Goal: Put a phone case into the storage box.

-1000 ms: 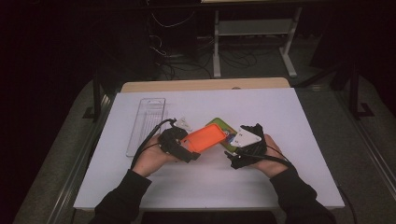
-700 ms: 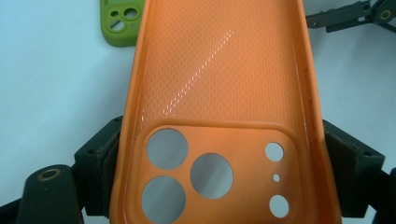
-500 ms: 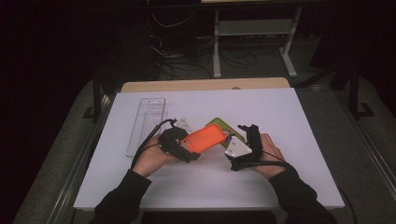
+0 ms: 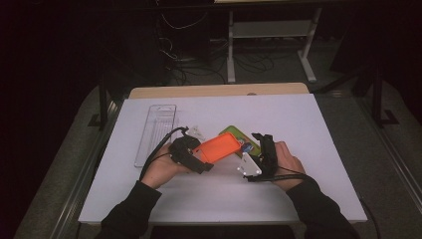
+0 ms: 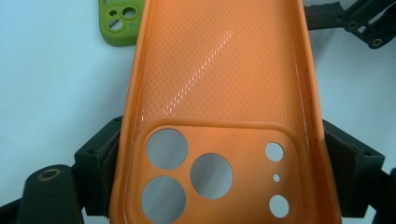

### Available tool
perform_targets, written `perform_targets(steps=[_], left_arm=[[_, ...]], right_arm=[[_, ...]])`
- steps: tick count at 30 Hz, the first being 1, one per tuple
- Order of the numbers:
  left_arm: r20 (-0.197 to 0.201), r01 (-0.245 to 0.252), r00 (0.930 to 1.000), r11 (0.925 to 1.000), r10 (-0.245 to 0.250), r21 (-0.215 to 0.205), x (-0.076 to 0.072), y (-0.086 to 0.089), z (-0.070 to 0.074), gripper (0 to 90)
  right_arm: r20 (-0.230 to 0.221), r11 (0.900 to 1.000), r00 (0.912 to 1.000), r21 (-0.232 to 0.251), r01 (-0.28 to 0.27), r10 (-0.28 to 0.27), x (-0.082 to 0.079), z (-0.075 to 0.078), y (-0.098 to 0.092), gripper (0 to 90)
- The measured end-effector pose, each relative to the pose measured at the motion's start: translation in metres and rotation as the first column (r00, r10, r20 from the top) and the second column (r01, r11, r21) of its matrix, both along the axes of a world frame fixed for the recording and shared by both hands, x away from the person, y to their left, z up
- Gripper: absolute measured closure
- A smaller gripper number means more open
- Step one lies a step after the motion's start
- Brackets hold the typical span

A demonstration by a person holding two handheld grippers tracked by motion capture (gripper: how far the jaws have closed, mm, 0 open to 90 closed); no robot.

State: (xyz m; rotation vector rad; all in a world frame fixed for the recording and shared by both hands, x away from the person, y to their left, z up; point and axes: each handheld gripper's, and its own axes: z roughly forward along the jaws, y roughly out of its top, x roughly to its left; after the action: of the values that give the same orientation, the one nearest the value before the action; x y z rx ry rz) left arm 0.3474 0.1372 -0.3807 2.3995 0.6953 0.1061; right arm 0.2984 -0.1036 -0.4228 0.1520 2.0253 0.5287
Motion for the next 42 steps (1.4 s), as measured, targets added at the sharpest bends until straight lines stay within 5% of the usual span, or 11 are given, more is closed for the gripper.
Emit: perform_targets(steps=[5, 7, 15, 19, 23, 24, 27, 36, 39, 42], left_arm=[[-0.002, 0.021, 0.9998, 0.9993, -0.021, 0.031, 0.001, 0.002, 0.001, 15.8], [-0.001, 0.023, 0.9997, 0.9992, -0.023, 0.034, 0.001, 0.002, 0.001, 15.8], [0.004, 0.023, 0.9997, 0.9992, -0.023, 0.033, 0.001, 0.002, 0.001, 15.8], [0.012, 0.035, 0.9993, 0.9986, -0.035, 0.041, 0.003, 0.003, 0.002, 15.8], [0.008, 0.016, 0.9998, 0.9994, -0.016, 0.031, 0.000, 0.001, 0.002, 15.8], [0.007, 0.008, 0.9999, 0.9998, -0.008, 0.020, 0.000, 0.000, 0.002, 15.8], [0.003, 0.026, 0.9997, 0.9991, -0.026, 0.035, 0.000, 0.000, 0.003, 15.8], [0.011, 0.032, 0.9994, 0.9989, -0.032, 0.034, -0.001, -0.003, 0.003, 15.8], [0.010, 0.040, 0.9992, 0.9984, -0.040, 0.040, -0.002, -0.004, 0.003, 15.8], [0.009, 0.041, 0.9991, 0.9984, -0.042, 0.038, -0.003, -0.005, 0.003, 15.8]], right_arm=[[0.061, 0.998, 0.9980, -0.055, -0.011, 0.015, -0.002, -0.001, 0.002, 0.0], [0.087, 0.993, 0.9954, -0.112, -0.032, 0.041, -0.001, -0.002, 0.001, 0.0], [0.150, 0.982, 0.9865, -0.185, -0.037, 0.065, -0.003, -0.009, 0.005, 0.0], [0.185, 0.977, 0.9788, -0.206, -0.050, 0.089, -0.005, -0.008, 0.007, 0.0], [0.173, 0.983, 0.9825, -0.178, -0.039, 0.070, -0.008, -0.011, 0.012, 0.1], [0.198, 0.973, 0.9740, -0.220, -0.066, 0.110, -0.007, -0.009, 0.013, 0.1], [0.217, 0.969, 0.9683, -0.238, -0.071, 0.124, -0.009, -0.010, 0.017, 0.2], [0.238, 0.965, 0.9599, -0.249, -0.088, 0.148, -0.014, -0.014, 0.027, 1.1], [0.259, 0.957, 0.9491, -0.269, -0.107, 0.179, -0.014, -0.014, 0.030, 2.9], [0.289, 0.960, 0.9397, -0.258, -0.107, 0.183, -0.015, -0.015, 0.034, 4.9]])
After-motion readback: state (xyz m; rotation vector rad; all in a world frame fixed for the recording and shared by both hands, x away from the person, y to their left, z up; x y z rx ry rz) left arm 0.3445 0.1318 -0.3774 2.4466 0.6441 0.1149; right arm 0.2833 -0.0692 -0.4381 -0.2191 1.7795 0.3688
